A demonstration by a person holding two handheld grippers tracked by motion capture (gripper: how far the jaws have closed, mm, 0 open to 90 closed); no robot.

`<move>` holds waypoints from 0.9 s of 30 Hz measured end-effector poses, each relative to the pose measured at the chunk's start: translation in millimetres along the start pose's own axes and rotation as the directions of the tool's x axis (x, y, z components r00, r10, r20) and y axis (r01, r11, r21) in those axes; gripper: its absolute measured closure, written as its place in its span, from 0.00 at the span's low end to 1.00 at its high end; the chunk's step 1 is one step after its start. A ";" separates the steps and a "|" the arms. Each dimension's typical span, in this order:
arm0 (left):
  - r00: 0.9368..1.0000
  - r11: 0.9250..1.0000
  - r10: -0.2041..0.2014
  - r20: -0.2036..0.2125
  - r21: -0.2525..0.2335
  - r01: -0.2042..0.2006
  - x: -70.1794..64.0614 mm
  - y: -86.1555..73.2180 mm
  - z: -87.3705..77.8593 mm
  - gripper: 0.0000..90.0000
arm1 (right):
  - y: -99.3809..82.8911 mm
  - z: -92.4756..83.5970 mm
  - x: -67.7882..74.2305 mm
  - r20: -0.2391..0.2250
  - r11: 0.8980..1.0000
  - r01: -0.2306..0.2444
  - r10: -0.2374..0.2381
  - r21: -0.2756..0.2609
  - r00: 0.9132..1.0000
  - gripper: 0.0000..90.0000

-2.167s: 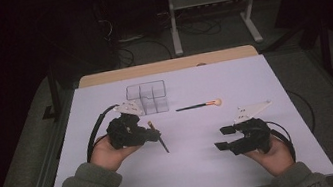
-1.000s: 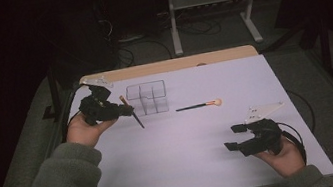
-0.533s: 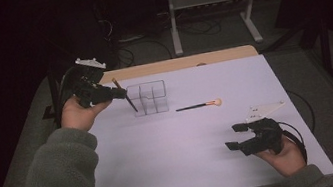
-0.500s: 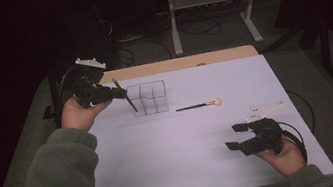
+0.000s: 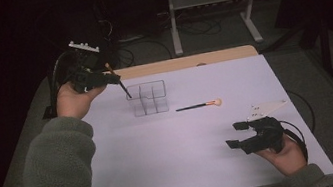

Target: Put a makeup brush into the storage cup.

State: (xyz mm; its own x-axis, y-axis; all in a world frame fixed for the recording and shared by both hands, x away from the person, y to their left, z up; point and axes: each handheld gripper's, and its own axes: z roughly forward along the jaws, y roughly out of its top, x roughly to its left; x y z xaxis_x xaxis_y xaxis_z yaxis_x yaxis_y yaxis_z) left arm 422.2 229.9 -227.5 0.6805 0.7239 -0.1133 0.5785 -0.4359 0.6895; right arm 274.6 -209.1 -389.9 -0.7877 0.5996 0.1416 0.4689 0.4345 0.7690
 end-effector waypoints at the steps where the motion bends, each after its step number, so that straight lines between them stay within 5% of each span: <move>1: 1.000 1.000 -0.007 -0.007 -0.002 0.007 2.9 2.6 2.5 0.92 | -0.1 -0.8 -0.7 0.001 1.000 -0.003 0.003 -0.001 1.000 0.34; 9: 0.999 0.999 -0.028 -0.034 0.027 0.029 9.2 3.9 18.5 0.92 | -1.7 -1.7 -2.2 0.004 1.000 -0.011 0.011 -0.010 1.000 0.33; 27: 0.994 0.996 -0.093 -0.062 0.007 0.093 21.4 3.5 36.5 0.92 | -1.2 -3.8 -3.1 0.007 1.000 -0.009 0.010 -0.019 1.000 0.33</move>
State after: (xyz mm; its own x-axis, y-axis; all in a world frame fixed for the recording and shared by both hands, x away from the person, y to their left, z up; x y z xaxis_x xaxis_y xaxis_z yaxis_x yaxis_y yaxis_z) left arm 455.2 224.3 -253.6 0.5948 0.7929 -0.1321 0.6424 -0.3701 0.6710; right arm 274.9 -214.0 -389.0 -0.7805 0.6082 0.1448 0.4686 0.4158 0.7794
